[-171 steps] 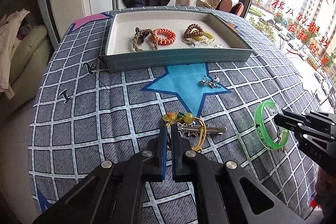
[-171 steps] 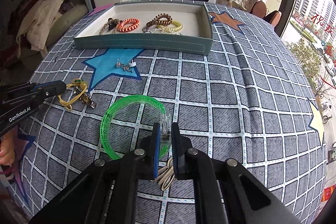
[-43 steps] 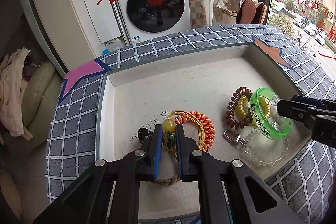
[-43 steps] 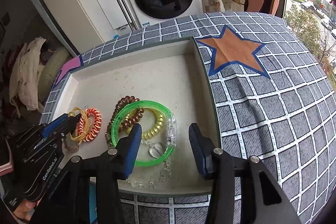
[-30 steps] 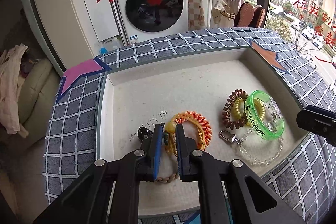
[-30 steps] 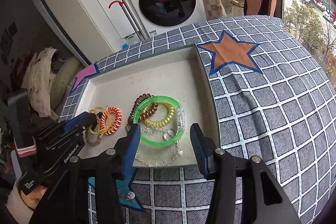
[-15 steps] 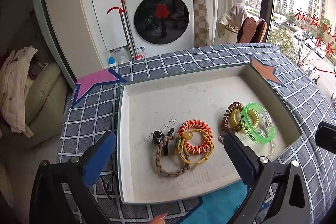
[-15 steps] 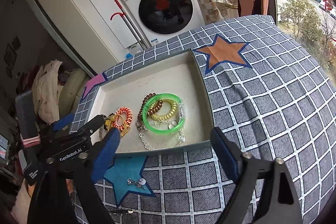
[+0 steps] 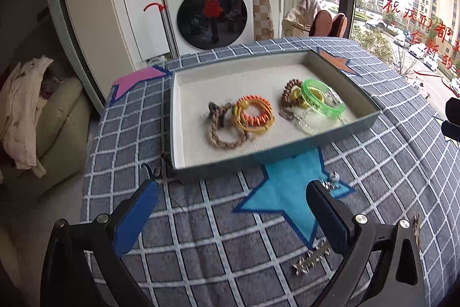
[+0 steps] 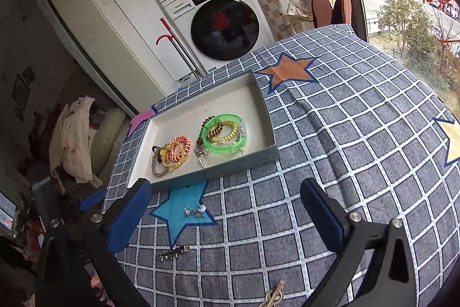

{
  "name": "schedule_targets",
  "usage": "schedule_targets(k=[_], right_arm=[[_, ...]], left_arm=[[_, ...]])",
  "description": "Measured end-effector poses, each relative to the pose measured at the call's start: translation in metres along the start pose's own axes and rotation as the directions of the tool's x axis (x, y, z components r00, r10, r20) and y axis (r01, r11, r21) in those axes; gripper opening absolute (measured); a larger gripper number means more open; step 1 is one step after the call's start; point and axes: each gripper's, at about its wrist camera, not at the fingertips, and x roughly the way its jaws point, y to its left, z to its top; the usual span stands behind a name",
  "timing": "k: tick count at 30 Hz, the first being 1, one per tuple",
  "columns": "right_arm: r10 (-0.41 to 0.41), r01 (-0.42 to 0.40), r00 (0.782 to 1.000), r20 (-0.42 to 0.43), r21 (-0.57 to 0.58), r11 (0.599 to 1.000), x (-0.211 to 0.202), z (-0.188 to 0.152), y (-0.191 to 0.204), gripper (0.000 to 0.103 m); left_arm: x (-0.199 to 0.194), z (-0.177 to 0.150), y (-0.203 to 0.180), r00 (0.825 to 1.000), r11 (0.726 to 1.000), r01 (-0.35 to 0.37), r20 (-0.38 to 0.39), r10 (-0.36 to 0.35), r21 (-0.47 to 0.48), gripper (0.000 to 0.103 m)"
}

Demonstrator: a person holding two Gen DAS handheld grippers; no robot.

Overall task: Organize jewelry
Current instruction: 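Move the left tool to the silver hair clip while the right tool moves to the cream hair ties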

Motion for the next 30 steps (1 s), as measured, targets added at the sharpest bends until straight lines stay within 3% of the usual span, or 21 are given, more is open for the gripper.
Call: schedule_targets(k=[4,9,16,20,30], right_arm=[[-0.08,0.079,0.996,-0.033,-0.033,0.996,-0.007,-0.024,-0.005,0.103],[-0.093,0.091,0.99,-0.11,-0.021,0.996,-0.016,-0.059,-0.019,0.103],[-0.183,0.176,0.971,-0.153,-0.061,0.983,-0.03,-0.101,-0.029,0.103],[-0.203,0.199,0.964,-0.169,-0.041,0.979,-0.031,-0.109,-0.035,0.103],[-0.208,0.2,0.966,-0.152,-0.067,0.978,-0.026,-0.108,-0.023,0.103]], left_arm=[[-0.008,-0.026,-0.006,0.999,1.0,0.027,-0.026,-0.027,0.0,0.103],[-0.018,-0.053,-0.016,0.999,0.999,0.026,-0.034,-0.025,0.028,0.103],[-0.029,-0.071,-0.029,0.998,0.994,0.058,-0.027,-0.056,0.095,0.103],[-0.03,-0.072,-0.04,0.999,0.988,0.052,-0.022,-0.049,0.146,0.103],[-0.019,-0.055,-0.047,0.998,0.988,0.05,-0.031,-0.046,0.143,0.103]])
